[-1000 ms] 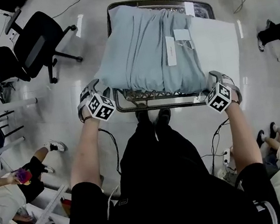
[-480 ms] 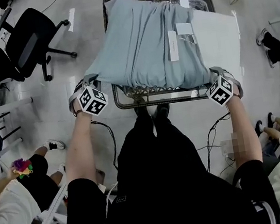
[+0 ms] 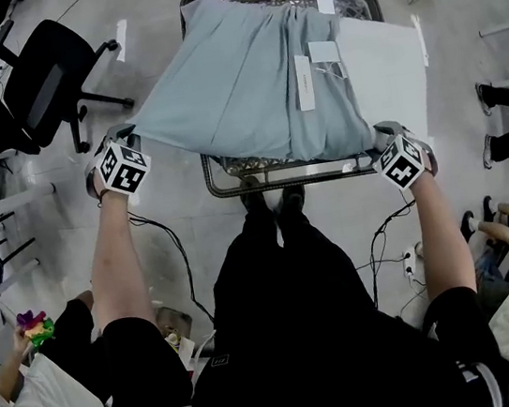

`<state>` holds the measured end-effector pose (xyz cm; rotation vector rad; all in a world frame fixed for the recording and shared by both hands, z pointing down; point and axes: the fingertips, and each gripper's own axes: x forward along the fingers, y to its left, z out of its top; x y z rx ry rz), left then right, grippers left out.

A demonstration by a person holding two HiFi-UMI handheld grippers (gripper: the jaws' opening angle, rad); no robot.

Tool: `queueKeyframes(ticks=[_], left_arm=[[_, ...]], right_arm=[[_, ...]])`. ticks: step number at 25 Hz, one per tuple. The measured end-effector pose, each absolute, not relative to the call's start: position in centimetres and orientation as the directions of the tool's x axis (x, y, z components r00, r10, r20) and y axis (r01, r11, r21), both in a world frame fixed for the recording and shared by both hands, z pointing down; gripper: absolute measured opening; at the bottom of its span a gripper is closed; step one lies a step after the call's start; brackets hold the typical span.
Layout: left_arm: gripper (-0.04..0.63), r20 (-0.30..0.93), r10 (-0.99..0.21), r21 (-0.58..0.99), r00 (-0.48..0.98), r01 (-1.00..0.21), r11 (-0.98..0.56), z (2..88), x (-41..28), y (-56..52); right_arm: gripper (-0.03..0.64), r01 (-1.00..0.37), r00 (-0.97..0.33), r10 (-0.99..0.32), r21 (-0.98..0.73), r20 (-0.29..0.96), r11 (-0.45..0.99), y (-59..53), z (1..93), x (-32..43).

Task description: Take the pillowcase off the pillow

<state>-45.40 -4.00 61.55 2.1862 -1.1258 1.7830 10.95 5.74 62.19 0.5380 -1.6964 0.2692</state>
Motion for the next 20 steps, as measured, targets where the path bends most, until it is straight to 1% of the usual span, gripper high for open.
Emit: queueKeyframes(ticks=[3,5,7,9,12,16,18,20], left_arm=[[0.009,0.876,-0.477,-0.302,0.070,-0.691,-0.657,61.1,-44.7,-4.9],[0.009,0.865,-0.492,-0.283,0.094,-0.719,-0.635,60.4,-43.0,-4.7],[0.019,0.839,-0.533,-0.324,0.110,-0.685,-0.652,58.8,-40.8,-3.9],[0.074,0.806,-0.575,-0.344,0.141,-0.677,-0.650,56.8,-38.4,-2.7],[0.084,0.773,-0.595,-0.322,0.220,-0.672,-0.667,54.8,-33.4,-0.3],[0.089,0.765,-0.540,-0.272,0.350,-0.586,-0.764,54.1,-24.2,3.0],[0.108,0.774,-0.486,-0.217,0.405,-0.553,-0.805,54.7,-19.7,4.3],[0.144,0.795,-0.433,-0.189,0.425,-0.506,-0.842,56.1,-16.1,5.5]], right_arm=[[0.235,-0.514,-0.105,-0.197,0.116,0.975,0.850,5.7,61.9,10.6],[0.236,-0.508,-0.078,-0.192,0.127,0.978,0.852,5.7,61.6,10.5],[0.239,-0.504,-0.071,-0.196,0.134,0.978,0.853,5.7,61.2,10.5],[0.239,-0.512,-0.084,-0.204,0.133,0.975,0.849,5.6,60.8,10.6],[0.241,-0.515,-0.103,-0.207,0.126,0.973,0.848,5.7,60.7,10.5],[0.241,-0.506,-0.112,-0.202,0.119,0.973,0.854,6.1,61.0,10.0],[0.244,-0.503,-0.124,-0.207,0.119,0.970,0.856,5.9,61.0,10.0],[0.245,-0.505,-0.139,-0.215,0.118,0.967,0.855,5.8,61.1,9.9]])
